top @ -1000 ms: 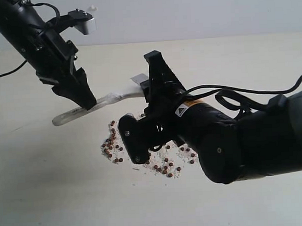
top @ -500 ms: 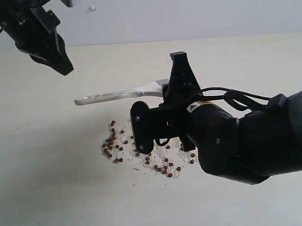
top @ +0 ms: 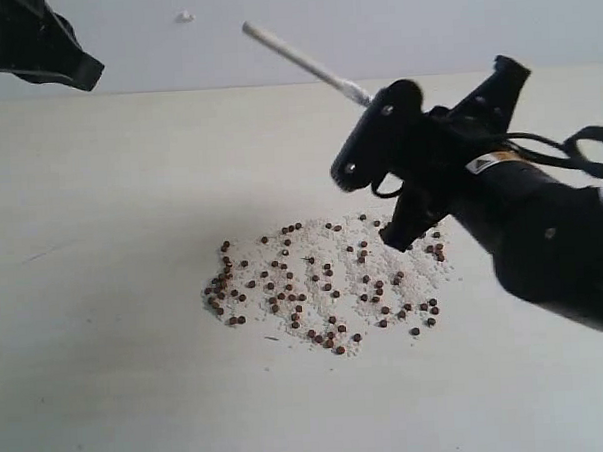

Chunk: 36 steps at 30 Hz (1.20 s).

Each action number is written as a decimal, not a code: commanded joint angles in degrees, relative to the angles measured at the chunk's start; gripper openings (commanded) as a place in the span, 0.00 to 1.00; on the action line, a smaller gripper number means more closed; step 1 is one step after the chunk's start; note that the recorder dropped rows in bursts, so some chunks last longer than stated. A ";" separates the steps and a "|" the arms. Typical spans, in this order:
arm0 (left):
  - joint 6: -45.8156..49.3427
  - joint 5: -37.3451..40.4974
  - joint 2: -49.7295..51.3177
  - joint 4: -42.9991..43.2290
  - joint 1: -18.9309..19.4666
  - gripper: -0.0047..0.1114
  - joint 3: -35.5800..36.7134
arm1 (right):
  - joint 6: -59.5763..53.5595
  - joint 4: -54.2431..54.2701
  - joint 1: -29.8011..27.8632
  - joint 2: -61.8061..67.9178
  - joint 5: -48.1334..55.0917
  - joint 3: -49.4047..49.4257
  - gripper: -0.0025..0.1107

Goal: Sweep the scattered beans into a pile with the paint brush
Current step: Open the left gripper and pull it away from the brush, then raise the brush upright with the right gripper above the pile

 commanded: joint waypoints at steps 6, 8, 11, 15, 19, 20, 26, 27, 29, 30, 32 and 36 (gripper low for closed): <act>21.66 -21.27 -8.47 -27.71 0.26 0.04 17.71 | 35.34 -25.94 -10.31 -9.78 16.61 3.12 0.02; 27.82 -22.85 -9.90 -32.83 0.26 0.04 20.46 | 41.52 -30.82 -10.97 -10.32 17.42 3.12 0.02; 36.36 -24.39 -12.71 -42.53 0.26 0.04 24.59 | 51.07 -37.71 -10.97 -11.13 16.94 3.21 0.02; 49.84 -24.28 -16.53 -58.70 0.26 0.04 29.02 | 63.97 -46.84 -10.97 -12.41 14.03 4.62 0.02; 67.70 -18.39 -19.58 -77.50 0.26 0.04 32.42 | 71.39 -52.69 -10.97 -12.96 10.25 6.71 0.02; 73.59 -14.23 -20.13 -82.29 0.26 0.04 33.73 | 73.22 -54.52 -10.97 -12.95 8.56 7.56 0.02; 84.31 -4.62 -20.33 -85.32 0.26 0.04 35.57 | 74.45 -55.24 -10.97 -12.95 5.93 10.93 0.02; 84.31 -4.62 -20.33 -85.32 0.26 0.04 35.57 | 74.45 -55.49 -10.97 -12.95 6.77 10.93 0.02; 84.43 -5.00 -20.33 -85.32 0.26 0.04 35.57 | 73.98 -55.51 -10.97 -12.95 7.27 11.07 0.02; 84.43 -4.49 -20.33 -85.32 0.26 0.04 35.57 | 73.71 -55.51 -10.97 -12.95 7.27 11.08 0.02; 81.83 -1.66 -20.33 -85.32 0.26 0.04 35.57 | 73.35 -55.51 -10.97 -13.20 7.27 11.08 0.02; 86.19 12.09 -17.28 -85.32 0.26 0.04 35.57 | 72.04 -57.25 -10.97 -14.69 8.88 11.08 0.02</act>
